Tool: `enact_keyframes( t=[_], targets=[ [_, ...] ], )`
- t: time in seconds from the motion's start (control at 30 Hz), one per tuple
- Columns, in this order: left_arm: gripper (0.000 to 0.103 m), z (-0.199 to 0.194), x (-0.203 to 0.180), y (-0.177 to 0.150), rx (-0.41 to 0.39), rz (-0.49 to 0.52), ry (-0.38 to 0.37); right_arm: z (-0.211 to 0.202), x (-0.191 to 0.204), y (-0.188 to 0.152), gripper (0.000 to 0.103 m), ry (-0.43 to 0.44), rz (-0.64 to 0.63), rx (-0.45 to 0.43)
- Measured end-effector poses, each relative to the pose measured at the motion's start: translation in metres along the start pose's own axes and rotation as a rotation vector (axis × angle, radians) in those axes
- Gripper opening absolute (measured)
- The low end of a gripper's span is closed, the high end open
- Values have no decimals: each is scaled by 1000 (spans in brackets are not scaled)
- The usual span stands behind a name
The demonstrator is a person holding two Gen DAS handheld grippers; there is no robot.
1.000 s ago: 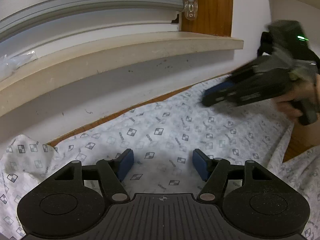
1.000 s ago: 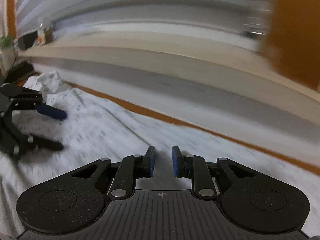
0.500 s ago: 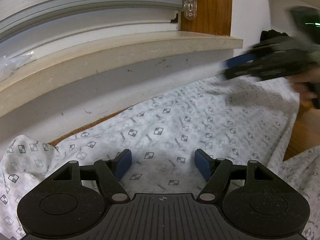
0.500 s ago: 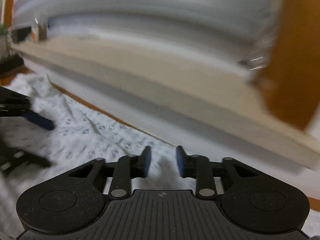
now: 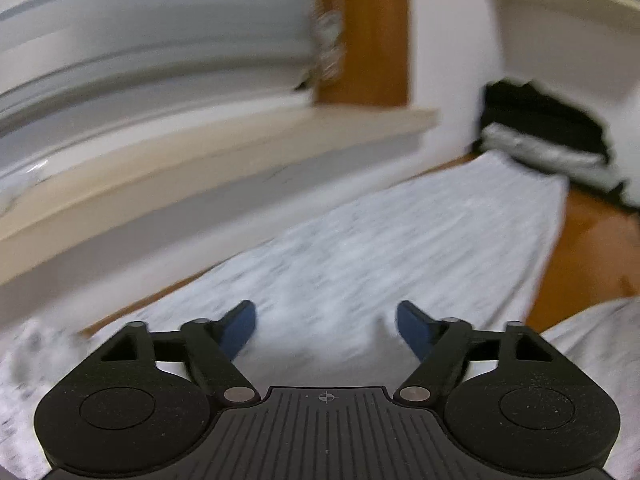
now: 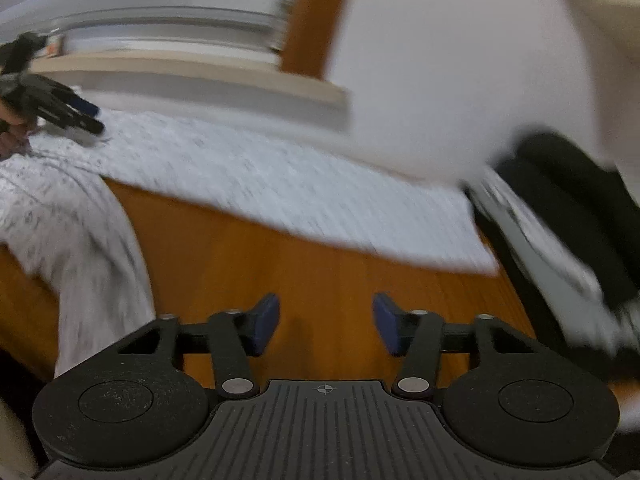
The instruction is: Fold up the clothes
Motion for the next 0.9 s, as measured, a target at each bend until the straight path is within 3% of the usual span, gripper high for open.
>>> enact_keyframes(
  t=[0.23,0.3,0.37,0.43,0.63,0.9],
  targets=[
    [88,5,-68,4,20,99,-201,-21,11,-27,45,15,5,113],
    [71,6,-87,5,26,127,-259,-26,17,-32,46,21,7,131],
    [48,9,-99,1,42,143,-310,-31,21,-37,47,20,24,147],
    [38,13,-97,-8,72,116,-352,-34,25,-46,47,19,44,168],
    [39,8,-93,-21,128,141,-381,-28,35,-65,47,45,109,212],
    [61,5,-94,-30,145,202,-376,-19,54,-69,47,56,67,219]
  ],
)
Point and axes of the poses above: each gripper's, at about its wrist camera, not at the fingertips, and z roughly the way its jaws point, x to its left, y to its top, the point moved 6 cm from there along z, roughly the way its jaws point, and after that the axes turned 10 degrees about -z, right-handed, at the moved point
